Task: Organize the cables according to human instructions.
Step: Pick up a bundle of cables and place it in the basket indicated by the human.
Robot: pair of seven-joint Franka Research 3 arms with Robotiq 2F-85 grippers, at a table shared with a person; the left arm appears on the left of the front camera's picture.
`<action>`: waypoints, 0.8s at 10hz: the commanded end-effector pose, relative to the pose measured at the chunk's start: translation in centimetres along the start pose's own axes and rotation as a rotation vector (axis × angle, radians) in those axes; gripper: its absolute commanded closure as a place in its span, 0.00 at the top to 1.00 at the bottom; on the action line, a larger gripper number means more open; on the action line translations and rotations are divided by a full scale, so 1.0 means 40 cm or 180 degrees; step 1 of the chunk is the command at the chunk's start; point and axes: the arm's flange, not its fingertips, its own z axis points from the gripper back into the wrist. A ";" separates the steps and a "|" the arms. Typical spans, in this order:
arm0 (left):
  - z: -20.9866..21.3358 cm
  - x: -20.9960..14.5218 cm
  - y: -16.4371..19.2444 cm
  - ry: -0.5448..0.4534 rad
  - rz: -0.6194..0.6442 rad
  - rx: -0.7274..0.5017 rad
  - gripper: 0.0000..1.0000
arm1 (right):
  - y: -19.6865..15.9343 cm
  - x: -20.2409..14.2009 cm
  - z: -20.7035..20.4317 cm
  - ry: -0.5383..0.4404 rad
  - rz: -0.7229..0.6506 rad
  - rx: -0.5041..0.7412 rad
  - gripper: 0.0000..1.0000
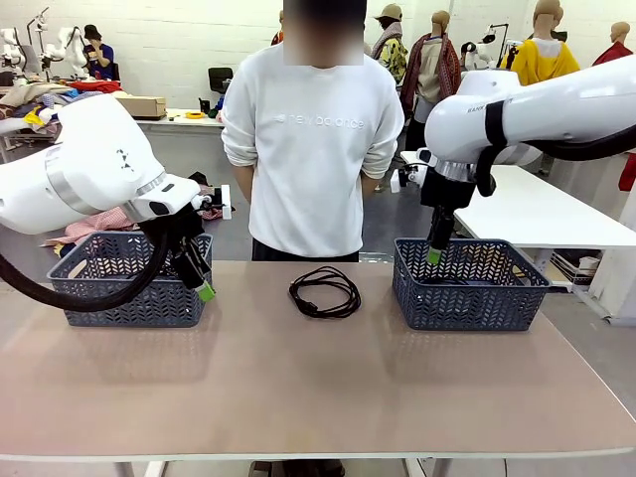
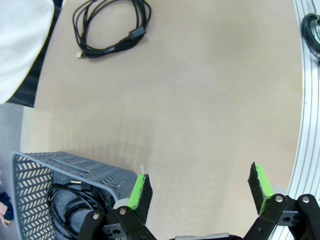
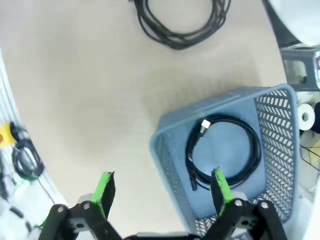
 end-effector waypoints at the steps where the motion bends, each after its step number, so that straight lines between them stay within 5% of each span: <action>1: 0.007 -0.002 0.002 -0.0008 0.0009 0.0010 1.00 | 0.106 -0.032 -0.015 -0.0412 -0.0215 -0.0208 1.00; 3: 0.007 -0.002 0.002 -0.0008 0.0009 0.0010 1.00 | 0.192 -0.066 -0.024 -0.0799 -0.0342 -0.0268 1.00; 8: 0.007 -0.002 0.002 -0.0008 0.0009 0.0010 1.00 | 0.290 -0.075 -0.079 -0.1062 -0.0180 -0.0196 1.00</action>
